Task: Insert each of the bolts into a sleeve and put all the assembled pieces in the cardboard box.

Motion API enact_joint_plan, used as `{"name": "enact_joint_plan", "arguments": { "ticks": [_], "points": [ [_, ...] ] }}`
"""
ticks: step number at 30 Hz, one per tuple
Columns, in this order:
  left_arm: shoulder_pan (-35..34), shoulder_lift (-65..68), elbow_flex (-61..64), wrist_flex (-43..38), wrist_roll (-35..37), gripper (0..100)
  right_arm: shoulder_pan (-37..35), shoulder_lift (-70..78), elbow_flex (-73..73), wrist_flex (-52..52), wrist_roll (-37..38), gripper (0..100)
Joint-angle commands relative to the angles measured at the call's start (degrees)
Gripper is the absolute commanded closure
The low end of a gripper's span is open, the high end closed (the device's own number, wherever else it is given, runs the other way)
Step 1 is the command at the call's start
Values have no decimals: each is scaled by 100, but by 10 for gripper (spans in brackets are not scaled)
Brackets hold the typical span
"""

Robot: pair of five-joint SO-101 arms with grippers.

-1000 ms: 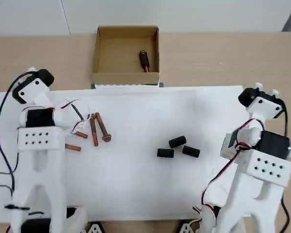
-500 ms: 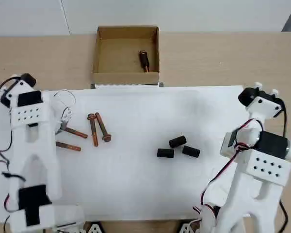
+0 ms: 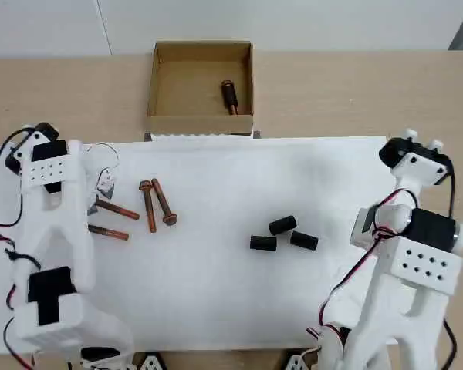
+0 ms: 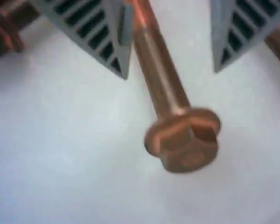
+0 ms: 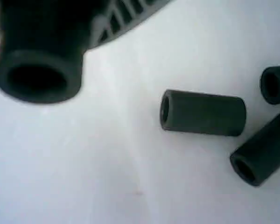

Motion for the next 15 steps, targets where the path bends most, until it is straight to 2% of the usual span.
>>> {"name": "enact_joint_plan", "arguments": {
  "ticks": [1, 10, 14, 15],
  "points": [
    [-53, 88, -233, -255, -9, 885, 22, -101, -26, -66, -53, 995],
    [-53, 589, -233, -607, -9, 892, 22, -110, -26, -57, -44, 995],
    [-53, 668, -233, -607, -9, 999, 13, -119, -26, -57, -44, 995],
    [-53, 677, -233, -607, -9, 991, 13, -127, -26, -57, -44, 995]
  ]
}}
